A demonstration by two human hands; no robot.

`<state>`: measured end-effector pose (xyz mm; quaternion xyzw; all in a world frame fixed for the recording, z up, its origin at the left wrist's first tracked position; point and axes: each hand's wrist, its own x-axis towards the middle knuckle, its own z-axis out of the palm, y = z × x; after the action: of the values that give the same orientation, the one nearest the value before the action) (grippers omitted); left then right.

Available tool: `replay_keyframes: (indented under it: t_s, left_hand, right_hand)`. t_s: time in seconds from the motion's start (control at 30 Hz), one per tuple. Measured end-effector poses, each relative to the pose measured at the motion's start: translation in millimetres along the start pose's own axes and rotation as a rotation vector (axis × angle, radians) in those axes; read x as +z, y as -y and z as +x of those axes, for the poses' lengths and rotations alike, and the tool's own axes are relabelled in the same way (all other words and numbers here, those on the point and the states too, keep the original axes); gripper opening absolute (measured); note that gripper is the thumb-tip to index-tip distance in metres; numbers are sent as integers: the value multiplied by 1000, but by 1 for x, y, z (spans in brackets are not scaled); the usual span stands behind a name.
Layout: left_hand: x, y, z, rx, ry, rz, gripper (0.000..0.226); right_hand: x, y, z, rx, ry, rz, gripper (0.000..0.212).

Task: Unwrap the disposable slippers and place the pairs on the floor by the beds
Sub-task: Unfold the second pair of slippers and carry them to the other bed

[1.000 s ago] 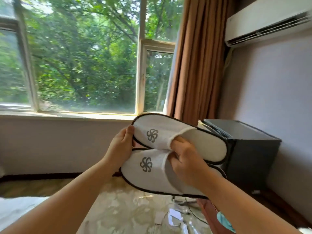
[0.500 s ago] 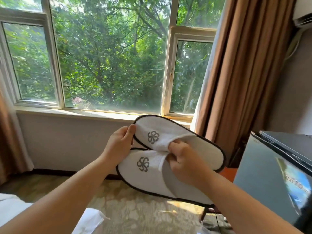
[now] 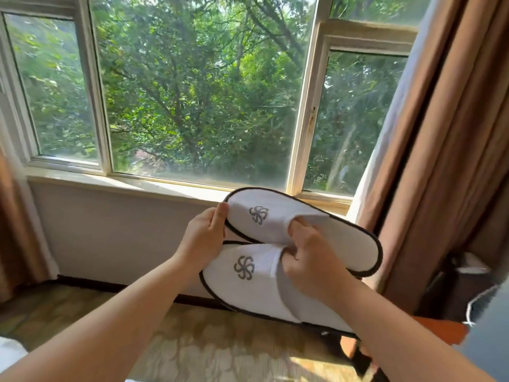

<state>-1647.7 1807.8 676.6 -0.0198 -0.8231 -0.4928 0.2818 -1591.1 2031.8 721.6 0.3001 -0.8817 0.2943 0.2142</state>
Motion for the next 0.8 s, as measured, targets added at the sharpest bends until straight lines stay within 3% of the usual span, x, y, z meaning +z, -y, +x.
replay_keyframes:
  t_s: [0.47,0.6,0.67,0.7,0.8]
  left_hand:
    - [9,106,155,-94,-216,176,60]
    - [6,127,181,-183,-301,197,57]
    - [3,137,190,-186,-364,283,45]
    - [1,140,196,-143,-419,352,33]
    - [-5,140,216,75,-566,522,13]
  right_hand:
    - [99,-131,206,-336,359,46,25]
    - [133,-148,262,-452,357,101,16]
    - [158,-152,283,-450,299,102,43]
    - [173,-155,293,-440,277,107,46]
    - [221,-157,324,-426,248,139,26]
